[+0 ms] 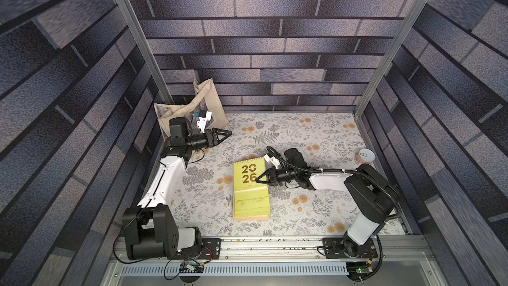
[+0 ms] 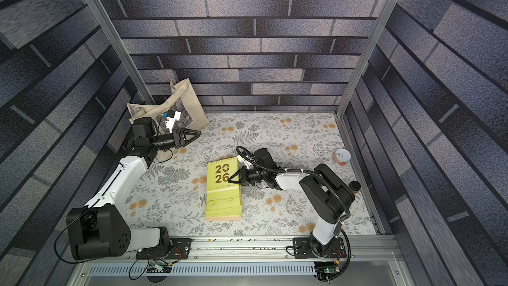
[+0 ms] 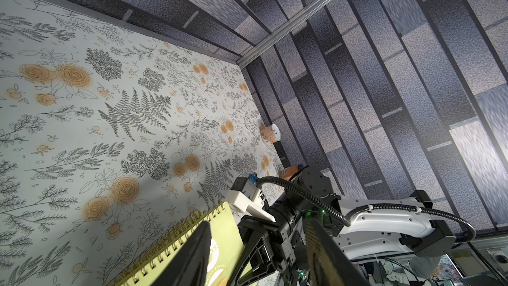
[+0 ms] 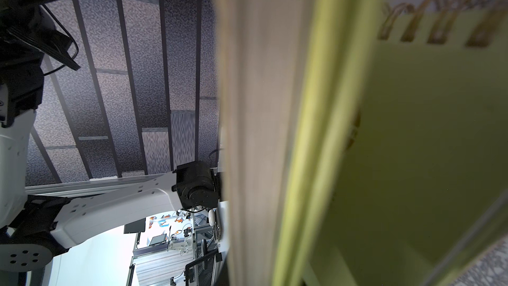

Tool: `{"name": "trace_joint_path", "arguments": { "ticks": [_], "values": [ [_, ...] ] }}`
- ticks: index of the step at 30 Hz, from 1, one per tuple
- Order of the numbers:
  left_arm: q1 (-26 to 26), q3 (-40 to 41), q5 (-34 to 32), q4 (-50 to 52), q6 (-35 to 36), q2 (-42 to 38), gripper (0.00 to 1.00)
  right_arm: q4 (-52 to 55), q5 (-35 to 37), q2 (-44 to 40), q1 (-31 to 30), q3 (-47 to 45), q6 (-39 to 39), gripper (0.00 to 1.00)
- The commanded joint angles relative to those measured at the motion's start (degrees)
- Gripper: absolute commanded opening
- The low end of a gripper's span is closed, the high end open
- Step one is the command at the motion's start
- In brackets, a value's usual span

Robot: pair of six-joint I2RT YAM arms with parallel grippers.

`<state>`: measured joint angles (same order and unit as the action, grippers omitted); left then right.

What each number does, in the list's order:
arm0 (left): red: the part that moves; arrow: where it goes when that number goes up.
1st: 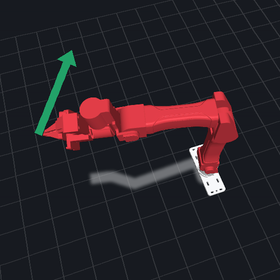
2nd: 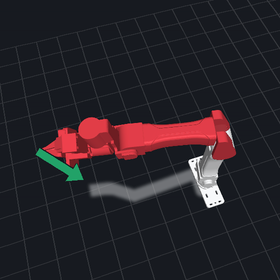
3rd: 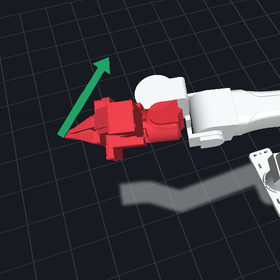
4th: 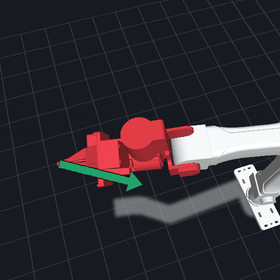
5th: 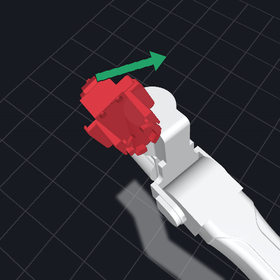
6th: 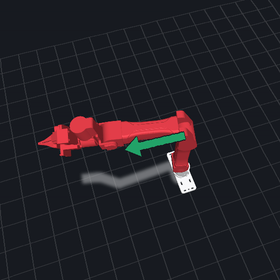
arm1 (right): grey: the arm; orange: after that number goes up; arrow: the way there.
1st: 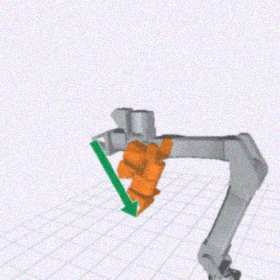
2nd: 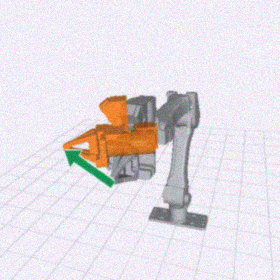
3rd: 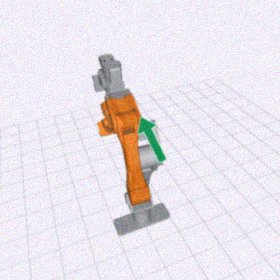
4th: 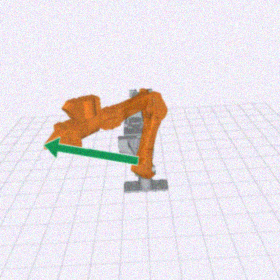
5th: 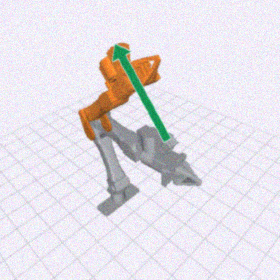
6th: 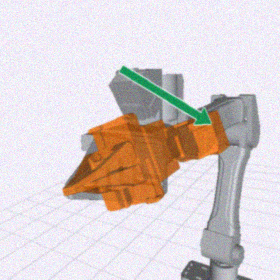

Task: Stack the calendars
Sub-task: Place the calendar at the calendar.

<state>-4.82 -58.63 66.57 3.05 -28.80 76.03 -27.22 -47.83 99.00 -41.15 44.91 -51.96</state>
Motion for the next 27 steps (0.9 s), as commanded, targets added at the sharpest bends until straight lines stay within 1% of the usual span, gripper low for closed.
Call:
{"name": "trace_joint_path", "arguments": {
  "ticks": [1, 6, 7, 9, 11, 14, 17, 20, 27],
  "values": [
    [0.25, 0.75, 0.35, -0.76, -0.29, 0.24, 0.58, -1.76, 0.1, 0.98, -0.49, 1.5, -0.12, 0.0],
    [0.24, 0.7, 0.45, -0.76, -0.33, 0.44, 0.58, -0.93, 0.53, 1.12, -0.6, 1.51, -0.1, 0.0],
    [0.25, 0.71, 0.5, -0.76, -0.33, 0.44, 0.58, -0.26, 0.78, 1.11, -0.6, 1.5, -0.01, 0.02],
    [0.25, 0.71, 0.41, -0.76, -0.37, 0.44, 0.58, 0.83, 1.23, 1.09, -0.6, 1.5, 0.69, 0.09],
    [0.25, 0.7, 0.45, -0.85, -0.38, 0.51, 0.58, 1.21, 1.64, 1.11, -0.6, 1.33, 0.67, 0.18],
    [0.25, 0.69, 0.54, -0.81, -0.47, 0.55, 0.58, 2.68, 2.36, 0.49, -0.6, 1.36, 1.38, 0.26],
    [0.34, 0.71, 0.55, -0.85, -0.43, 0.52, 0.58, 7.92, 3.59, -0.66, -0.56, 2.39, 4.06, 0.31],
    [0.38, 0.71, 0.56, -0.94, -0.44, 0.59, 0.58, 14.64, 5.17, -1.92, -0.69, 4.02, 7.62, 0.34],
    [0.6, 0.71, 0.39, -0.94, -0.56, 0.61, 0.58, 24.53, 8.39, -3.76, -1.1, 6.72, 11.81, 0.4]
  ]
}}
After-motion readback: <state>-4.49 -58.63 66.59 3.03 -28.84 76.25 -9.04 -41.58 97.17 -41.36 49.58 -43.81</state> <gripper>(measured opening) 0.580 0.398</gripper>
